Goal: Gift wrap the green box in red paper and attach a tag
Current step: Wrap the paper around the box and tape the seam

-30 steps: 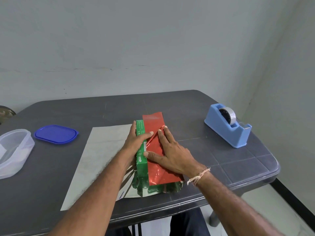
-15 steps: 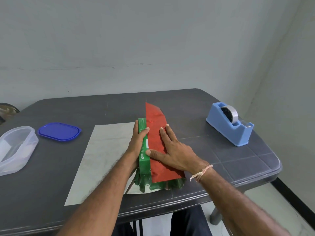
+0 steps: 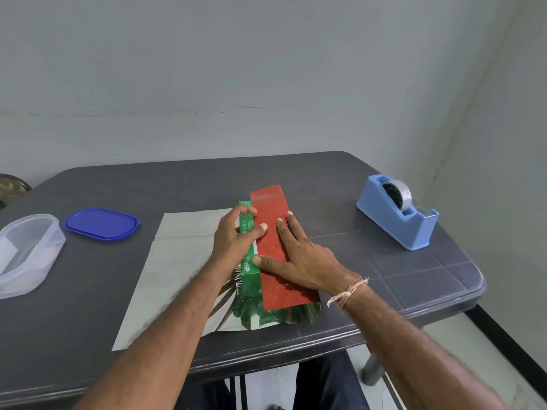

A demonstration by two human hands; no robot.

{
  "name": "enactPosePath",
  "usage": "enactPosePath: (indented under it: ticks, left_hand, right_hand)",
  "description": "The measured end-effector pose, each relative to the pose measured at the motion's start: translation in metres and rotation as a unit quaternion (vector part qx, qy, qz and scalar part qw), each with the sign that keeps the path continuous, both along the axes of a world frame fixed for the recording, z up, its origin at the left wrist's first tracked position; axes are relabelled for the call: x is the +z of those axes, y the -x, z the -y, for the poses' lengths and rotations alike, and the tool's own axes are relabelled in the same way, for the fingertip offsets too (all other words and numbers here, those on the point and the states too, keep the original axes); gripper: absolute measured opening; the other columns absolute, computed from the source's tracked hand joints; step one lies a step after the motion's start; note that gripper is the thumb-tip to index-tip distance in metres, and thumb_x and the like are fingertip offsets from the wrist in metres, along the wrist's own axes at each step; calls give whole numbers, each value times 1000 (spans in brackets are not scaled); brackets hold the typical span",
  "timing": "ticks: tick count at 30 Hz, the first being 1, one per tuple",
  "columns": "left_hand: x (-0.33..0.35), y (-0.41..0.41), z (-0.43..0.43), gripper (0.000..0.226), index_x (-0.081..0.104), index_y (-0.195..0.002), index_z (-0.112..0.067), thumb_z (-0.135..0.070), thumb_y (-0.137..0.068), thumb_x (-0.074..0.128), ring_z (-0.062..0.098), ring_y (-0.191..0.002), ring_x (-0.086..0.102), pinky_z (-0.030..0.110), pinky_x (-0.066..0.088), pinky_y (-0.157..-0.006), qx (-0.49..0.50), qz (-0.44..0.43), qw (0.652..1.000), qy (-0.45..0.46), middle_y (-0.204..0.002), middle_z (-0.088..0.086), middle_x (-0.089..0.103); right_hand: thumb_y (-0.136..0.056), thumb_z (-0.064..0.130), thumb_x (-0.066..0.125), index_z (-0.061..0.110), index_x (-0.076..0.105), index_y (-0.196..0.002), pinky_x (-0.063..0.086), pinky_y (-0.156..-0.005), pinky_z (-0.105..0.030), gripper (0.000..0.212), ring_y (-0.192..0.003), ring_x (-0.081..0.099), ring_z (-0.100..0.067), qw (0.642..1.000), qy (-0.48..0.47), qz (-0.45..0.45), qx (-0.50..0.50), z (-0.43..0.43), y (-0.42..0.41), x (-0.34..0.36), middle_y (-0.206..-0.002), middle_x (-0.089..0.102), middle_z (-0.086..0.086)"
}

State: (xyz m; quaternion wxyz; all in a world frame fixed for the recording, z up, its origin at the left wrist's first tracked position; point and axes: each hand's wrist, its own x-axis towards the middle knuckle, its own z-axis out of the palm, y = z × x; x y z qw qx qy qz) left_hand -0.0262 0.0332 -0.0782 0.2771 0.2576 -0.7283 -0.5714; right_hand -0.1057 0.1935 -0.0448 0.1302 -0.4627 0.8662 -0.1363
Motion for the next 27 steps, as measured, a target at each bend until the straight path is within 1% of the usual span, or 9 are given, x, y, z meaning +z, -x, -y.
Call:
enactPosePath:
  ticks: [3, 6, 9, 14, 18, 20, 22, 26, 27]
  left_hand:
    - [1, -3, 4, 33, 70, -112, -41, -37, -80, 82, 19, -99, 74, 46, 61, -89, -38, 2, 999, -23, -122, -4, 71]
    - [5, -10, 5, 48, 64, -127, -43, -26, -86, 81, 16, -99, 75, 37, 63, -84, -106, 17, 989, -102, -126, -3, 69]
    - [3, -14, 5, 58, 58, -134, -47, -25, -86, 81, 16, -101, 75, 37, 62, -85, -128, 29, 985, -115, -127, -4, 69]
    - [3, -15, 1, 61, 55, -135, -50, -29, -84, 83, 21, -98, 76, 42, 62, -88, -125, 23, 984, -127, -128, 0, 66]
    - [0, -13, 1, 61, 56, -133, -51, -31, -82, 83, 17, -98, 76, 36, 61, -86, -121, 19, 984, -127, -130, -2, 64]
    - [-2, -11, 2, 60, 57, -131, -52, -33, -82, 83, 17, -99, 76, 36, 61, -86, -124, 15, 985, -122, -132, -2, 63]
    - [-5, -11, 5, 59, 58, -129, -54, -34, -80, 84, 18, -101, 75, 39, 60, -89, -127, 12, 985, -119, -134, -1, 63]
    - [-7, -11, 7, 59, 58, -129, -54, -33, -80, 84, 20, -100, 76, 39, 61, -85, -132, 4, 984, -123, -137, 0, 60]
    - [-6, -11, 6, 59, 58, -129, -53, -32, -80, 84, 22, -99, 76, 40, 61, -84, -134, 2, 983, -128, -137, 1, 60]
  right_hand:
    - [-84, 87, 37, 25, -8, -164, 46, -108, -53, 111, -143, 45, -34, 1000, 3, 0, 0, 0, 1, 0, -171, -17, 5]
    - [-84, 87, 38, 24, -9, -164, 45, -108, -53, 112, -144, 44, -34, 1000, 9, 9, 3, 0, 1, 0, -171, -17, 4]
    - [-83, 86, 43, 24, -10, -163, 40, -113, -53, 115, -149, 35, -32, 999, 25, 32, 11, 0, 5, -3, -170, -19, 4]
    - [-84, 79, 54, 30, -9, -163, 19, -125, -54, 112, -158, 1, -20, 982, 152, 112, 2, -21, 19, -14, -171, -14, 2]
    - [-81, 71, 67, 28, 7, -164, 16, -124, -43, 112, -158, 1, -17, 954, 266, 63, -124, -51, 39, -21, -172, -1, 0]
    - [-80, 62, 76, 21, 11, -163, 16, -125, -45, 114, -158, 4, -24, 921, 308, -19, -237, -62, 58, -26, -171, 6, -6]
    - [-76, 50, 85, 14, 14, -161, 18, -124, -46, 117, -156, 12, -30, 865, 351, -66, -353, -73, 82, -26, -168, 14, -14]
    - [-76, 29, 89, 11, 8, -163, 11, -125, -46, 120, -157, 6, -33, 781, 397, 7, -482, -98, 136, -29, -169, 8, -18]
    - [-77, 25, 88, 11, 13, -162, 15, -126, -43, 114, -156, 13, -35, 769, 407, 33, -492, -105, 146, -30, -168, 13, -18]
